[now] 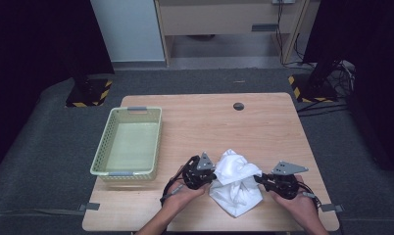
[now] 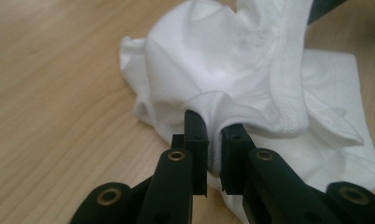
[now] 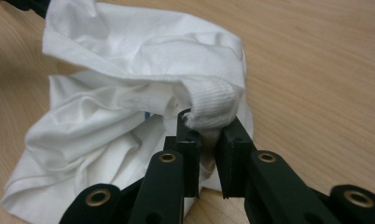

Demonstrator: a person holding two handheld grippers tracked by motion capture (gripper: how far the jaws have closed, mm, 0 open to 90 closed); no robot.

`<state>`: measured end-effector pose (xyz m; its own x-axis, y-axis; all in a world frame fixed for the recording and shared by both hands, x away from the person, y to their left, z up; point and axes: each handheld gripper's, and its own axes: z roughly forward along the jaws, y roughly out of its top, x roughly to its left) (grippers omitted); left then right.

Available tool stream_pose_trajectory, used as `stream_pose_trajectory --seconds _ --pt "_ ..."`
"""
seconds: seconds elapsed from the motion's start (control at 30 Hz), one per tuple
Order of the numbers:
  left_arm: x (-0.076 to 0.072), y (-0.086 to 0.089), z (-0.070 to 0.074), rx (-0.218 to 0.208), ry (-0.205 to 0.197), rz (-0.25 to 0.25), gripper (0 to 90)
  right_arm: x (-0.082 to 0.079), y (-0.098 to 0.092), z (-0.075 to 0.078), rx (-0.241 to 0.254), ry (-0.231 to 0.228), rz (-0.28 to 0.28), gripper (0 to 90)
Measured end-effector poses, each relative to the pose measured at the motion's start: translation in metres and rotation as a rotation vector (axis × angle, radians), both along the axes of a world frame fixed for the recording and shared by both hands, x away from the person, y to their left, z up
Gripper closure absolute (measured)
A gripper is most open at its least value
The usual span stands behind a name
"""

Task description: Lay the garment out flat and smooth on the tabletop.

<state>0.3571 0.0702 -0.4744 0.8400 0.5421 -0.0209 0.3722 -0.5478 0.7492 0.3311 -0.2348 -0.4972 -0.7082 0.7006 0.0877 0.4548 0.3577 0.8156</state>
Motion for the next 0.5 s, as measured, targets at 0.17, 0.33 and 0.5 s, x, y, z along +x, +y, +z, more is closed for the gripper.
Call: stream_pose_trajectory --seconds 0.17,0.33,0.5 --pt "0.0 0.007 0.014 -0.034 -0.03 0.021 84.8 -0.003 0.001 0.016 0.004 -0.024 0.014 81.9" --pt "-0.002 0.014 0.028 -0.075 -0.053 0.039 84.8 -0.006 0.004 0.032 -0.007 -0.046 0.041 82.1" --pt "-0.008 0.018 0.042 -0.125 -0.065 0.048 84.8 -0.007 0.006 0.05 -0.01 -0.06 0.044 82.1"
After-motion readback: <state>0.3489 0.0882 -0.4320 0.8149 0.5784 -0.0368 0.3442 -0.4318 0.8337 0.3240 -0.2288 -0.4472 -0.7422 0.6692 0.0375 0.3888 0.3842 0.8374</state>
